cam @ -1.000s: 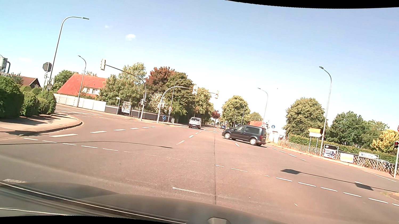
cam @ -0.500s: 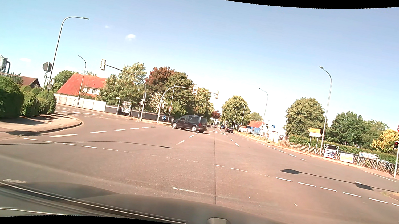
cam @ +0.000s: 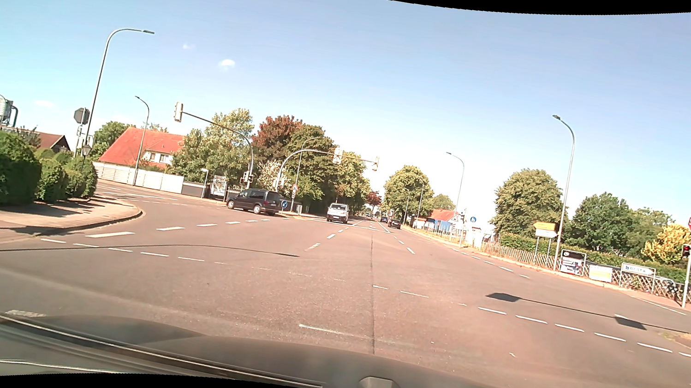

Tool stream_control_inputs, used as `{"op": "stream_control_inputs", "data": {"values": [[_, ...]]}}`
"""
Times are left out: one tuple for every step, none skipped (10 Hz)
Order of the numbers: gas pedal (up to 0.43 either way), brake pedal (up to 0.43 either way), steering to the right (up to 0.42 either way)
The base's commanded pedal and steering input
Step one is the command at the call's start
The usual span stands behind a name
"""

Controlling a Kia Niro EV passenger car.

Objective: Follow the waypoints while adhering to traffic rules and regulations

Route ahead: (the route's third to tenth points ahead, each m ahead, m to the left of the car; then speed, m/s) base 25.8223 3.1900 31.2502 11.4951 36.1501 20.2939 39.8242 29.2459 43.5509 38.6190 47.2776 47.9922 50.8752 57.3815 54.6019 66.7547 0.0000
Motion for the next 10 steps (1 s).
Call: {"op": "stream_control_inputs", "data": {"values": [[0.000, 0.323, 0.008], [0.000, 0.323, 0.008], [0.000, 0.323, 0.008], [0.000, 0.323, 0.008], [0.000, 0.323, 0.008], [0.000, 0.323, 0.008], [0.000, 0.323, 0.008], [0.000, 0.323, 0.008], [0.000, 0.323, 0.008], [0.000, 0.323, 0.008]]}}
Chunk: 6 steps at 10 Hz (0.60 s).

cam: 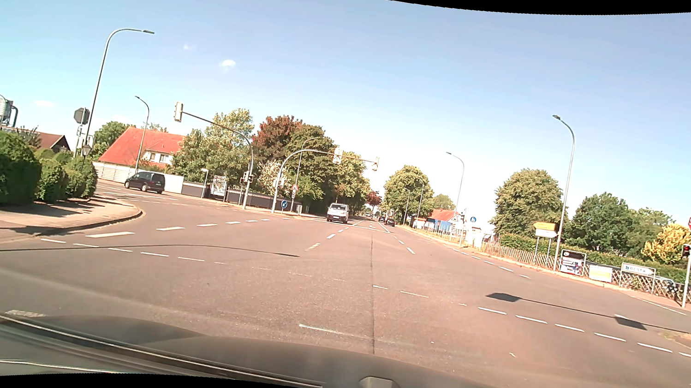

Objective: Follow the waypoints while adhering to traffic rules and regulations

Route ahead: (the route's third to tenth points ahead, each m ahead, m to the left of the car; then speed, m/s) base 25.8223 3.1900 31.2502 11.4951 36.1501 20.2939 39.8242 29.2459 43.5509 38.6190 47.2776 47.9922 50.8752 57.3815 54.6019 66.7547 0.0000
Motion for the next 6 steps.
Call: {"op": "stream_control_inputs", "data": {"values": [[0.000, 0.323, 0.008], [0.000, 0.323, 0.008], [0.000, 0.323, 0.008], [0.000, 0.323, 0.008], [0.000, 0.323, 0.008], [0.000, 0.323, 0.008]]}}
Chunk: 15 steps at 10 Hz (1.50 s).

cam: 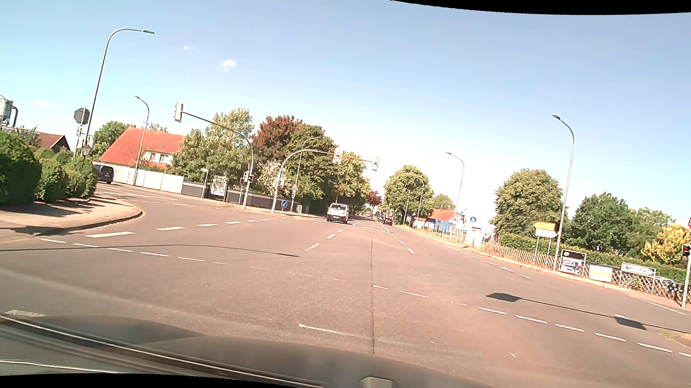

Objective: Follow the waypoints while adhering to traffic rules and regulations

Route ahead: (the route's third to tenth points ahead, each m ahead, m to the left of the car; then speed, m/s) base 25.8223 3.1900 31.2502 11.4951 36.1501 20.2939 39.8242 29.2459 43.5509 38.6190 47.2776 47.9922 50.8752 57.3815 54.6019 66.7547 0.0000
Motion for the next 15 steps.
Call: {"op": "stream_control_inputs", "data": {"values": [[0.000, 0.323, 0.008], [0.000, 0.323, 0.008], [0.000, 0.323, 0.008], [0.000, 0.323, 0.008], [0.000, 0.323, 0.008], [0.000, 0.323, 0.008], [0.000, 0.323, 0.008], [0.000, 0.323, 0.008], [0.000, 0.323, 0.008], [0.000, 0.323, 0.008], [0.000, 0.323, 0.008], [0.000, 0.323, 0.008], [0.000, 0.323, 0.008], [0.000, 0.323, 0.008], [0.000, 0.323, 0.008]]}}
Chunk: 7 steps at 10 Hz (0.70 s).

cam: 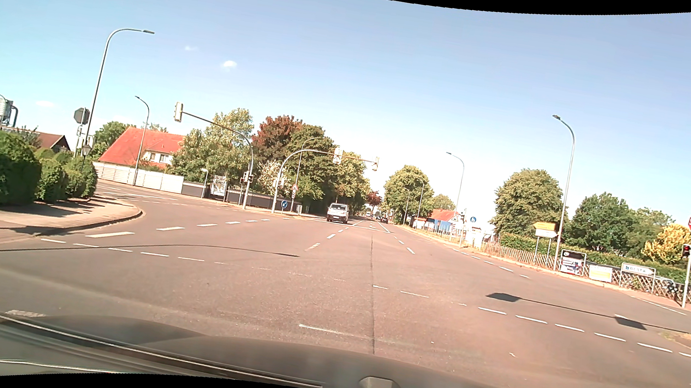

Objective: Follow the waypoints while adhering to traffic rules and regulations

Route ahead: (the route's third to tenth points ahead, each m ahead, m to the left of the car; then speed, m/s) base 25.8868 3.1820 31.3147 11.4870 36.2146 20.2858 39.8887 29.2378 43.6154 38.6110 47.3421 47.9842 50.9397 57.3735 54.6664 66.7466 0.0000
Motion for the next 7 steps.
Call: {"op": "stream_control_inputs", "data": {"values": [[0.000, 0.323, 0.008], [0.000, 0.323, 0.008], [0.000, 0.323, 0.008], [0.000, 0.323, 0.008], [0.000, 0.323, 0.008], [0.000, 0.323, 0.008], [0.000, 0.323, 0.008]]}}
